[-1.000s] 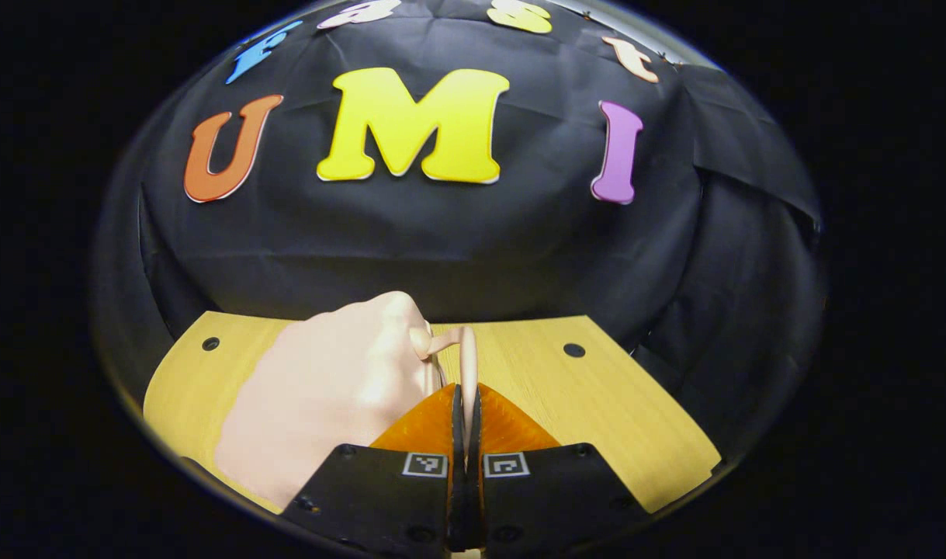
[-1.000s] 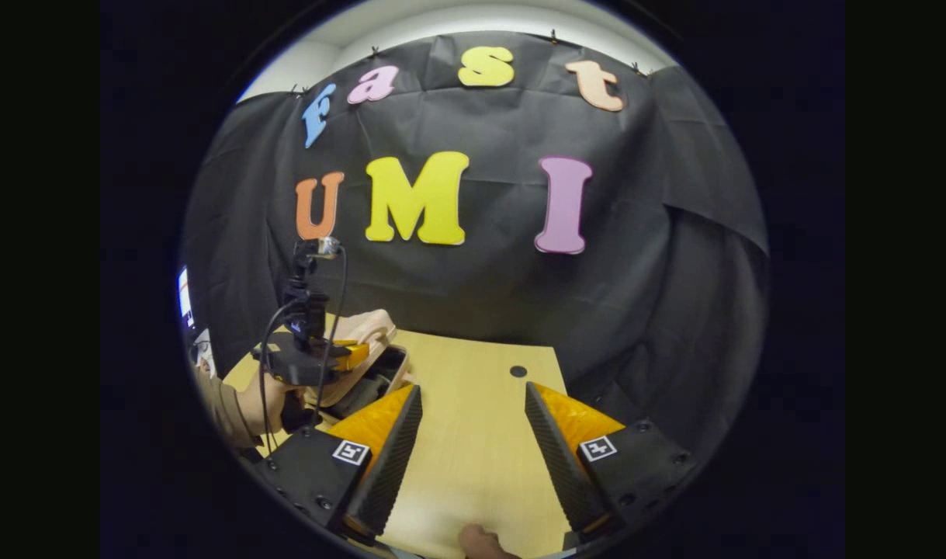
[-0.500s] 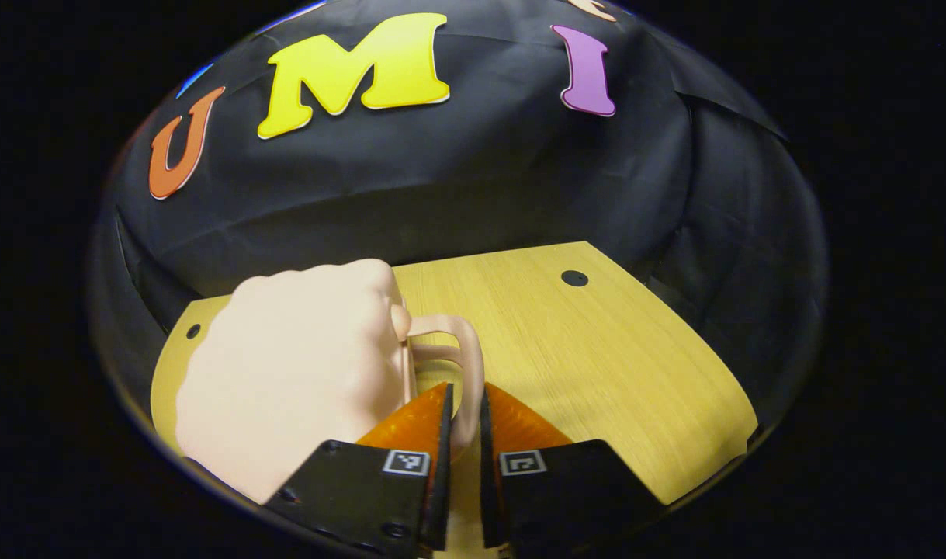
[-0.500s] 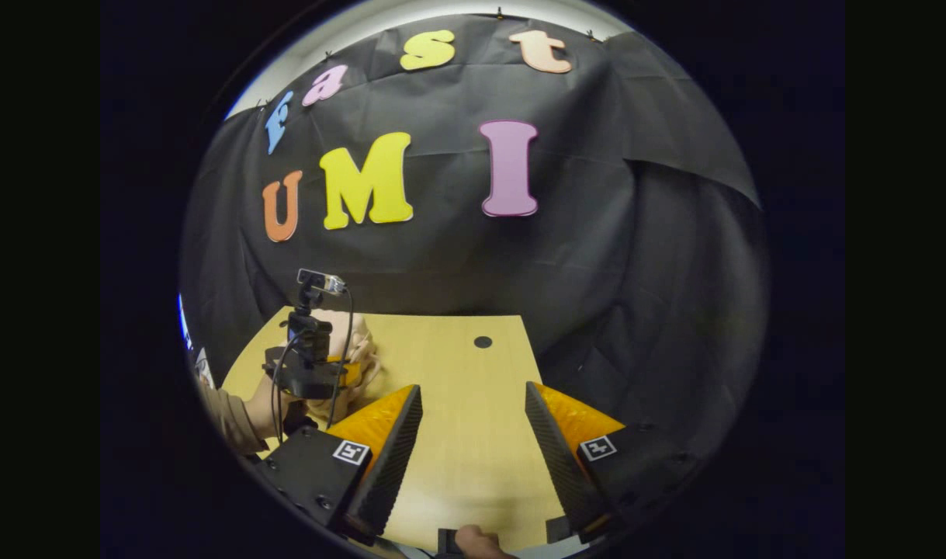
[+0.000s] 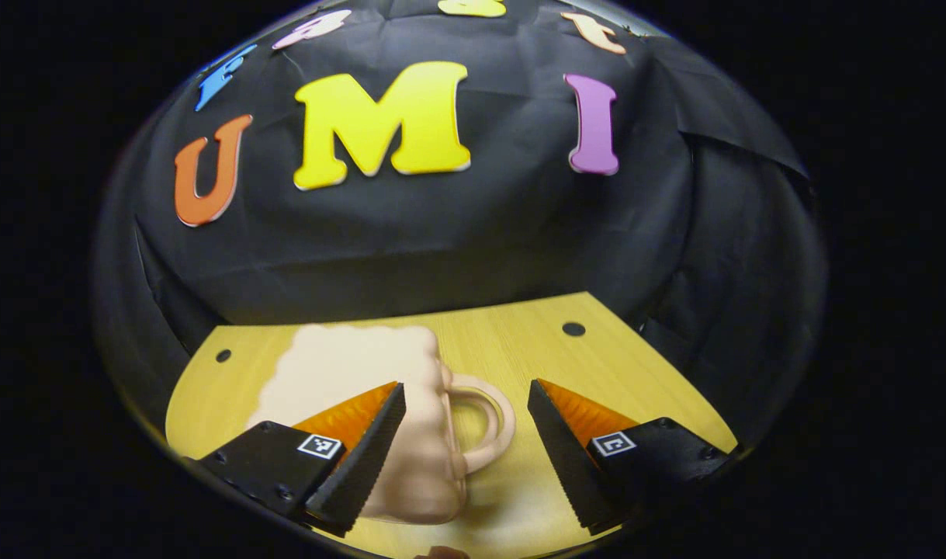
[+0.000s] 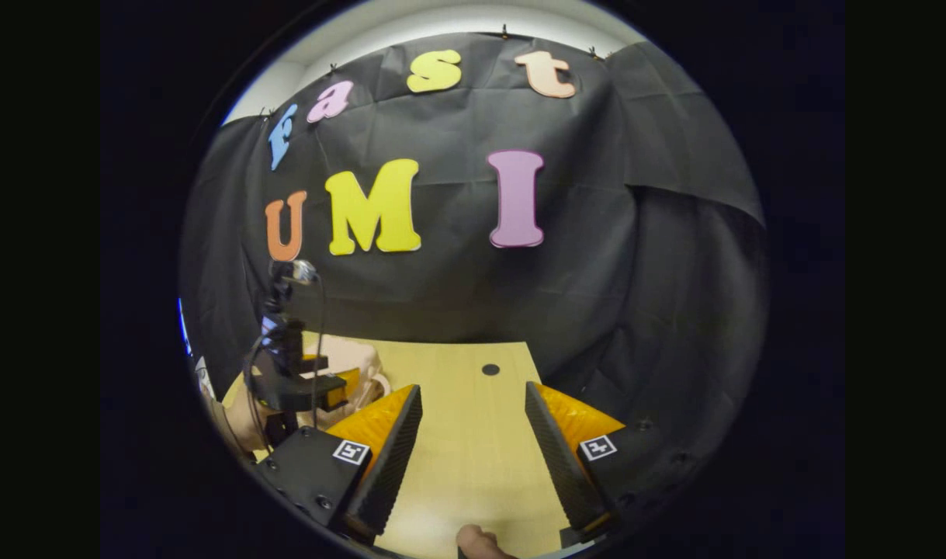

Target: First open the suitcase, pack the skin care products into it, and then close the suitcase.

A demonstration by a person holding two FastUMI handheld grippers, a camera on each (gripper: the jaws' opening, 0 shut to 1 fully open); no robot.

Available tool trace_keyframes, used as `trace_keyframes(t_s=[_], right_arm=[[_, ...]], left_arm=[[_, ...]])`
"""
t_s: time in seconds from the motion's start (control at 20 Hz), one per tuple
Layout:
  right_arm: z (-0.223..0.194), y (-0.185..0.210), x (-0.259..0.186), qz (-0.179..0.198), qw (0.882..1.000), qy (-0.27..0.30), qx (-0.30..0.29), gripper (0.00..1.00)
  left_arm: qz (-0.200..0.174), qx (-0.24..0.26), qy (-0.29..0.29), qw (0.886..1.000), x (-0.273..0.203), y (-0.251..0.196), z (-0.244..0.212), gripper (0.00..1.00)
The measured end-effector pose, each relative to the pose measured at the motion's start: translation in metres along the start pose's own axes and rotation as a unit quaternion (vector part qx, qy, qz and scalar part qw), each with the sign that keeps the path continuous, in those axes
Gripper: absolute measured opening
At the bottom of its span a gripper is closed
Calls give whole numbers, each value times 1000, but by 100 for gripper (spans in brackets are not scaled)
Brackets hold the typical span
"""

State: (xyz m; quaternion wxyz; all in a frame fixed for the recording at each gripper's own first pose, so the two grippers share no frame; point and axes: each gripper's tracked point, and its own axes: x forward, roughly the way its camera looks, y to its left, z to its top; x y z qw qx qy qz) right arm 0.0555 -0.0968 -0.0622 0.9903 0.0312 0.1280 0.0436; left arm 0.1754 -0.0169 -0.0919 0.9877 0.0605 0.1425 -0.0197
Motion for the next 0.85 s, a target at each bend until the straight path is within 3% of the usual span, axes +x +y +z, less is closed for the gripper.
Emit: trace_keyframes(t_s=[0.2, 0.35, 0.75, 0.85], right_arm=[[29, 56, 6, 15, 999, -35, -6, 80], [47, 99, 11, 17, 998, -64, -16, 79], [61, 223, 5, 46, 993, -106, -31, 79], [58, 244, 3, 51, 992, -108, -46, 80]], left_arm=[[41, 16, -99, 994, -77, 55, 72, 99], [59, 13, -140, 988, -129, 87, 96, 98], [85, -18, -151, 985, -183, 153, 91, 100], [85, -26, -150, 985, -186, 170, 86, 94]])
